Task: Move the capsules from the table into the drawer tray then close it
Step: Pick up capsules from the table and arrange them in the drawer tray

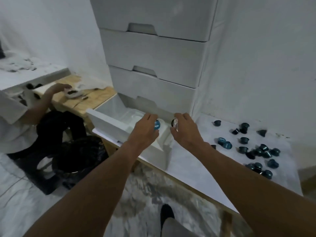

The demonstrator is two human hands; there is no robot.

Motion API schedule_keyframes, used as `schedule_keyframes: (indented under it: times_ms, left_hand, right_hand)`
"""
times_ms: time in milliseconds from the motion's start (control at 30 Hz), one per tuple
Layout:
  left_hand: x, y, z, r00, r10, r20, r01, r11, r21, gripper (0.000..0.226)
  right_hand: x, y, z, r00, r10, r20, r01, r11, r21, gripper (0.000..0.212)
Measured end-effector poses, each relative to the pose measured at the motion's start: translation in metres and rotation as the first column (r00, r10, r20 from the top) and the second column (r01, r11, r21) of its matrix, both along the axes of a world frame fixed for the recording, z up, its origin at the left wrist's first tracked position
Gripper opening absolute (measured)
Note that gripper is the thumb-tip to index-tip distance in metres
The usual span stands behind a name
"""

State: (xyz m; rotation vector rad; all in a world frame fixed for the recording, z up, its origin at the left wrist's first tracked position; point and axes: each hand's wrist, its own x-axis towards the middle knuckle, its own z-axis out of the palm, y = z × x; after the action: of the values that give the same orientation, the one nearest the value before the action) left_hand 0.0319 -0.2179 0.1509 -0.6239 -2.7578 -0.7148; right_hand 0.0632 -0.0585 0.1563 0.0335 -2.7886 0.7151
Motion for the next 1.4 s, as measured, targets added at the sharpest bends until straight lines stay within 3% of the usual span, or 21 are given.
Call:
schedule_keyframes:
  times_ms: [367,733,1000,1233,1400]
  left_hand:
    - [-0.073,-0.063,-0.006,0.982,0.090,0.164,-0.087,0.996,-0.027,0.044]
    - [-0.199,-0.094,-0.031,0.953,0.015,0.303,0.050,0.977,-0.207,0.041]
    - [-0.254,-0.102,-0.062,0.886,-0.179,0.428,0.301,0.924,-0.237,0.045]
    - [-0.284,-0.102,-0.084,0.722,-0.432,0.541,0.595,0.786,-0.167,0.034]
    - [-0.288,-0.099,-0.099,0.606,-0.542,0.582,0.729,0.672,-0.132,0.040]
  right_hand:
    - [-0.090,-0.064,-0.029,0.991,0.091,0.100,-0.092,0.996,-0.001,0.043]
    - [-0.204,-0.088,-0.076,0.966,0.059,0.252,-0.058,0.998,-0.010,0.018]
    - [-0.216,-0.101,-0.112,0.912,-0.062,0.405,0.092,0.994,-0.056,0.014]
    - [-0.212,-0.117,-0.113,0.830,-0.228,0.509,0.276,0.961,-0.021,0.028]
    - [-0.204,-0.122,-0.113,0.774,-0.286,0.564,0.364,0.931,-0.027,0.022]
